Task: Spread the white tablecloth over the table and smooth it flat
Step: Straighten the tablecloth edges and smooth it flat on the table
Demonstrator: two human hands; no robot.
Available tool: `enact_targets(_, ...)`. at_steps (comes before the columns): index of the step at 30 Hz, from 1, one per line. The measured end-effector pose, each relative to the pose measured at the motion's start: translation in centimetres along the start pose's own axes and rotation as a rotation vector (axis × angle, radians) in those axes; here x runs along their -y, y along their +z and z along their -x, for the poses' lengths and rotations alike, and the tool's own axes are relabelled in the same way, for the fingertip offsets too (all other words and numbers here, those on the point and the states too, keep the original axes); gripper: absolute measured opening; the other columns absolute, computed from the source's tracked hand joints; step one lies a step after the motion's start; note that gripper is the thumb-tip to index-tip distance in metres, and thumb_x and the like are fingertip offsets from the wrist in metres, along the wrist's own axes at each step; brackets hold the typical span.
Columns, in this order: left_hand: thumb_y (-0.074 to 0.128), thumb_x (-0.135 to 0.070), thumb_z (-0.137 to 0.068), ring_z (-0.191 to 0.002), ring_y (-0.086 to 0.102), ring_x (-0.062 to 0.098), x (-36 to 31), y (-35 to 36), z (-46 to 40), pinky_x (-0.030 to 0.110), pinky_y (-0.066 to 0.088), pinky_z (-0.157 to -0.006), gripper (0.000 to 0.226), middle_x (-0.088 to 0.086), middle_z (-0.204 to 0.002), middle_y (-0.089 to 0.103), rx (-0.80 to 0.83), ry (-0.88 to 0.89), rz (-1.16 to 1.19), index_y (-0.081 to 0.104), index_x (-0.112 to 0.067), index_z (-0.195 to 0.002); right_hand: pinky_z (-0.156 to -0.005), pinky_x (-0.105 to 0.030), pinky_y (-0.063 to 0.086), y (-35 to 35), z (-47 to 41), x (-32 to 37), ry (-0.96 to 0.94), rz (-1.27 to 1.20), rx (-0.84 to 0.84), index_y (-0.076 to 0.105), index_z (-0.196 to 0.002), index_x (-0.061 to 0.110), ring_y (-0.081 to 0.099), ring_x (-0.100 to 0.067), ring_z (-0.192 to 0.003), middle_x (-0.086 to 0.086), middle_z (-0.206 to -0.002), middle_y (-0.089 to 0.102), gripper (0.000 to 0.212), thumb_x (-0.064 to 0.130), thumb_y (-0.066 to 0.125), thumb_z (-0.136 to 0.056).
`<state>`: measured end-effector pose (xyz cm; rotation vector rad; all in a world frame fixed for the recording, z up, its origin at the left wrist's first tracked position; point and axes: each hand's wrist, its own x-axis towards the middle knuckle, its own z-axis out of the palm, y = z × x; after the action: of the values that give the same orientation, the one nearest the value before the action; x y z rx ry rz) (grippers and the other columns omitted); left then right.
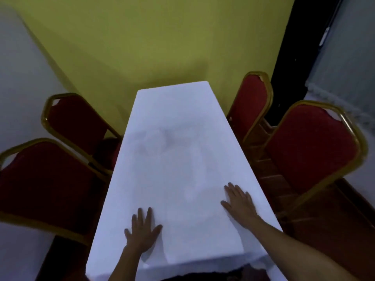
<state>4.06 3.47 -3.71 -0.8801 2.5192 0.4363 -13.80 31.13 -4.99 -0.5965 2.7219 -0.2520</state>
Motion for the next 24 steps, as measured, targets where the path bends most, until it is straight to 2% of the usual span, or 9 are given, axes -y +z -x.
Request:
enact_targets(2,0.025,-0.061,-0.095,-0.15,-0.01,0.027,0.9,0.8,0.8,0.057,0.008,-0.117,0.076,0.006,-0.161,-0.019,-0.025,0.049,-0.015,-0.012,-0.027,-0.152,-0.119,-0.048,0.011,0.0,1.5,-0.2,0.16,-0.022,-0.006,0.005,-0.155,0.017,0.0,-0.029,-0.15,0.001,-0.164,-0.002,0.075,0.054,0.036,-0.097)
enact_targets(5,0.025,-0.063,-0.094,-0.15,-0.011,0.027,1.1,1.1,1.3,0.059,0.004,-0.115,0.075,0.003,-0.161,-0.018,-0.061,0.043,0.034,-0.009,-0.032,-0.153,-0.116,-0.056,0.014,0.4,3.7,-0.8,0.489,-0.109,-0.008,-0.008,-0.154,0.013,0.0,-0.042,-0.147,0.002,-0.163,-0.009,0.097,0.069,0.037,-0.088)
enact_targets(8,0.034,-0.058,-0.095,-0.15,-0.008,0.029,0.6,1.2,1.5,0.061,0.008,-0.115,0.071,0.003,-0.163,-0.011,-0.097,0.036,0.122,0.005,-0.029,-0.153,-0.116,-0.053,0.019,0.9,5.2,-0.9,0.665,-0.191,-0.082,-0.002,-0.154,0.009,0.013,-0.043,-0.144,-0.005,-0.163,0.0,0.101,0.068,0.044,-0.086)
enact_targets(10,0.044,-0.052,-0.095,-0.149,0.0,0.031,0.3,1.2,1.3,0.06,0.013,-0.113,0.063,0.003,-0.163,0.001,-0.144,0.019,0.176,0.024,-0.025,-0.148,-0.112,-0.049,0.026,1.0,5.6,-0.9,0.687,-0.252,-0.199,0.011,-0.152,0.005,0.024,-0.038,-0.141,-0.012,-0.159,0.017,0.092,0.056,0.054,-0.088)
enact_targets(12,0.051,-0.048,-0.093,-0.144,0.014,0.037,0.2,1.6,0.9,0.06,0.023,-0.11,0.052,0.008,-0.158,0.017,-0.201,0.016,0.139,0.039,-0.02,-0.135,-0.106,-0.047,0.032,0.7,5.8,-1.4,0.714,-0.276,-0.255,0.027,-0.146,0.004,0.035,-0.037,-0.134,-0.015,-0.15,0.03,0.074,0.042,0.059,-0.091)
enact_targets(14,0.053,-0.046,-0.092,-0.133,0.028,0.041,0.1,2.1,0.4,0.057,0.034,-0.102,0.046,0.012,-0.148,0.03,-0.259,0.038,0.043,0.047,-0.015,-0.124,-0.101,-0.047,0.038,0.3,5.8,-2.7,0.746,-0.315,-0.295,0.043,-0.136,0.005,0.044,-0.038,-0.126,-0.017,-0.14,0.04,0.053,0.031,0.06,-0.092)
enact_targets(17,0.053,-0.046,-0.092,-0.124,0.036,0.042,0.3,2.9,-0.1,0.053,0.039,-0.095,0.041,0.013,-0.139,0.037,-0.326,0.05,-0.008,0.052,-0.012,-0.115,-0.096,-0.045,0.046,-0.4,6.1,-4.9,0.769,-0.428,-0.377,0.061,-0.121,0.002,0.054,-0.04,-0.117,-0.022,-0.126,0.057,0.035,0.018,0.065,-0.089)
enact_targets(20,0.052,-0.046,-0.092,-0.124,0.035,0.041,0.6,3.5,-0.3,0.053,0.038,-0.095,0.04,0.012,-0.137,0.036,-0.363,0.059,0.004,0.054,-0.012,-0.115,-0.096,-0.041,0.048,-1.0,6.7,-6.1,0.746,-0.426,-0.37,0.069,-0.113,0.001,0.055,-0.04,-0.118,-0.023,-0.116,0.066,0.024,0.009,0.062,-0.091)
enact_targets(24,0.053,-0.046,-0.092,-0.127,0.034,0.038,1.6,3.7,-0.1,0.053,0.033,-0.1,0.047,0.012,-0.14,0.037,-0.409,0.144,0.073,0.053,-0.009,-0.12,-0.097,-0.043,0.047,-2.0,6.6,-5.9,0.745,-0.351,-0.329,0.065,-0.116,0.0,0.055,-0.039,-0.118,-0.024,-0.122,0.062,0.026,0.006,0.052,-0.094)
